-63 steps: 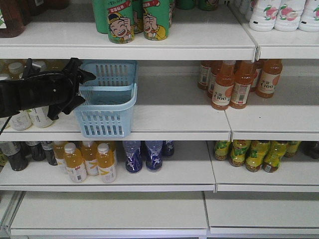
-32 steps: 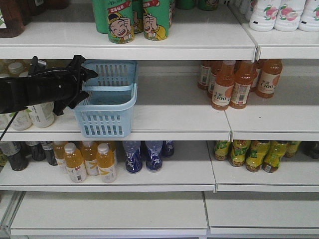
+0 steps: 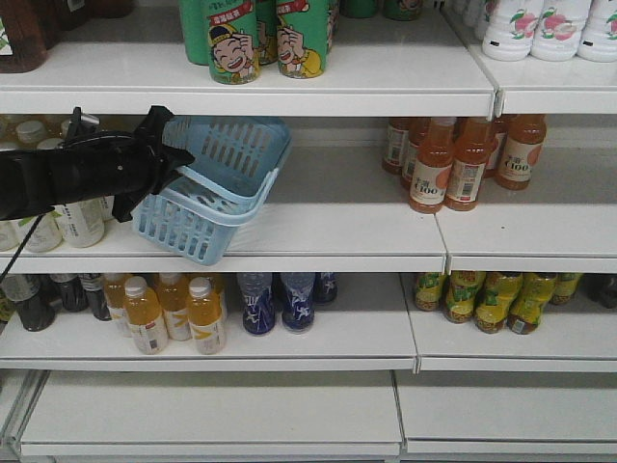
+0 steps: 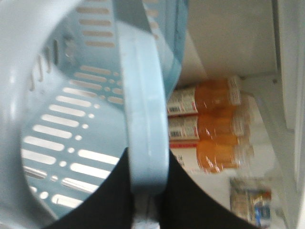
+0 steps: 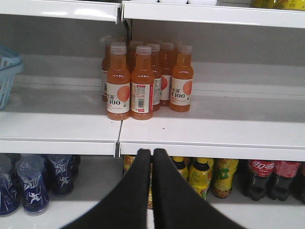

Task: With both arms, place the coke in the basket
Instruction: 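Lift the basket off the shelf with the left gripper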

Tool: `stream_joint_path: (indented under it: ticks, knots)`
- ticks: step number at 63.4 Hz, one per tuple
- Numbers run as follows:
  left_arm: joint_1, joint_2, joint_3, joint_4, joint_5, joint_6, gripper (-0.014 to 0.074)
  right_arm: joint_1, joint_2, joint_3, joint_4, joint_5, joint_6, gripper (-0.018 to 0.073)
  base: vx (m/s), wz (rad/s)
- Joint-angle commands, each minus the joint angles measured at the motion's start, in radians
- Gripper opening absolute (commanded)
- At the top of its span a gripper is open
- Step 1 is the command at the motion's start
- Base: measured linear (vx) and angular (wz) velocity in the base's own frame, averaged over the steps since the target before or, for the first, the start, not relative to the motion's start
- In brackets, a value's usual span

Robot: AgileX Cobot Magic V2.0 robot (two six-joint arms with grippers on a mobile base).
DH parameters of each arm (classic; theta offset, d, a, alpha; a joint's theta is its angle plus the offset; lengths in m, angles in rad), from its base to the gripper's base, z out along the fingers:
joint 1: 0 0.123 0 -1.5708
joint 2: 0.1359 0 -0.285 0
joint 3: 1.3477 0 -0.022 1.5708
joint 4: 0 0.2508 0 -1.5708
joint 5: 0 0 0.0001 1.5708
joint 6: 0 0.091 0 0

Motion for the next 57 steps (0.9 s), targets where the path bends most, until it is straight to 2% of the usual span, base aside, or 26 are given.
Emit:
stream_joint_path:
  ticks: [1,10,17,25,33,46,57]
  knots:
    - [-0.002,-0.057,-0.031,-0.041,0.132,0.056,-0.0008,-0.004,-0.018,0.009,-0.007,-0.072,-0.009,-0.0002,0.00,0.00]
    - [-0.002,-0.057,-0.031,0.015,0.276,0.055,-0.0008,-0.004,-0.018,0.009,-0.007,-0.072,-0.009,-0.0002,0.00,0.00]
    - [-0.002,-0.057,-0.031,0.102,0.370,0.034,-0.0008,-0.004,-0.018,0.009,-0.007,-0.072,-0.009,-0.0002,0.00,0.00]
    - [-0.003,-0.061,-0.031,0.218,0.480,-0.031,-0.0008,-0.004,-0.018,0.009,-0.007,-0.072,-0.009,-0.0002,0.00,0.00]
    - [-0.011,-0.081,-0.026,0.310,0.566,-0.035,-0.0008,-0.004,-0.018,0.009,-0.007,-0.072,-0.009,-0.0002,0.00,0.00]
    - [-0.036,-0.158,0.035,0.380,0.650,-0.031,-0.0008,-0.004,-0.018,0.009,-0.007,-0.072,-0.009,-0.0002,0.00,0.00]
    - [-0.078,-0.268,0.152,0.433,0.654,-0.019,-0.0008,-0.004,-0.018,0.009,-0.007,-0.072,-0.009,-0.0002,0.00,0.00]
